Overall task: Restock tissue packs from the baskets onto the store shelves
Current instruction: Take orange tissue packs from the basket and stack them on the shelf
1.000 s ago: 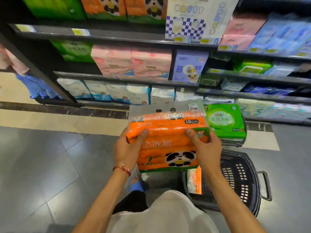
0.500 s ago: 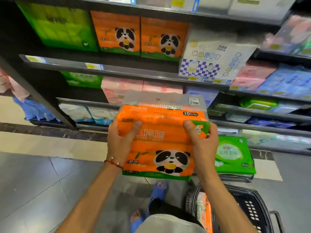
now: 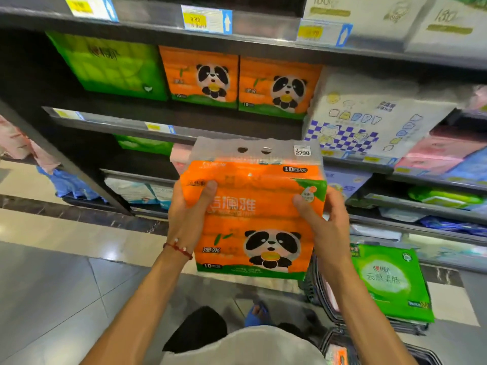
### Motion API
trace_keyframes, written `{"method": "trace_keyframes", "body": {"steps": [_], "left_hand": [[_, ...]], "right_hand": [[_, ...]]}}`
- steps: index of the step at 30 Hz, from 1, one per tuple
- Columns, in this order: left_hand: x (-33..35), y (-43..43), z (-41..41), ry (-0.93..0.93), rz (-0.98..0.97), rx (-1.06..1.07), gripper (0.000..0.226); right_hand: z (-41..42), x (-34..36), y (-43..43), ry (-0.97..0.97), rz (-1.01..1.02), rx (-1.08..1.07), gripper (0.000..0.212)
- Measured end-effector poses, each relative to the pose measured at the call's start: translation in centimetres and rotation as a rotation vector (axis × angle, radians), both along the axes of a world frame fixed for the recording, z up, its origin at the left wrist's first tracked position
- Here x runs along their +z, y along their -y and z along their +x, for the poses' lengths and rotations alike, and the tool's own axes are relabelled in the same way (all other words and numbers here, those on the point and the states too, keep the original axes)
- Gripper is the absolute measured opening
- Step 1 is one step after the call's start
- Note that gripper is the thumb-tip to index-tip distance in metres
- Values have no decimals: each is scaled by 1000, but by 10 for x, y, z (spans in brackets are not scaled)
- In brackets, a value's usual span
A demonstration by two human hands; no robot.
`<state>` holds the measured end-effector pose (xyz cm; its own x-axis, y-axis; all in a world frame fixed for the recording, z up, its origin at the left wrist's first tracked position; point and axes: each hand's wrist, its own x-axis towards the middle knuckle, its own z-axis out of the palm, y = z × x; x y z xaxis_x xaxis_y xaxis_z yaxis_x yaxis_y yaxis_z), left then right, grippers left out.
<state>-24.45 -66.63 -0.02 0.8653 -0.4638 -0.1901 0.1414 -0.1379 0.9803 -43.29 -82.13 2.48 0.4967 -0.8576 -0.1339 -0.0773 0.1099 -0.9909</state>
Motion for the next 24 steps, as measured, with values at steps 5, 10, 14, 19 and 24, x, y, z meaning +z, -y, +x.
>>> {"method": "trace_keyframes", "body": {"steps": [5,10,14,19,24], "left_hand": [[10,0,41,-88,-88,-116,66],[20,-7,70,-219,-61,-143,99],[16,-8,78,-104,24,-174,38],[10,-10,87,-72,34,-132,26],[19,-9,92,3,-110,-106,33]], "right_hand": [[30,9,-8,-18,-2,-69,76],[59,18,-33,-106,20,-189,78],[77,11,-47,-124,18,-277,62],[83,5,-57,-100,33,-394,34],[90,16,-52,-41,-23,-469,41]]}}
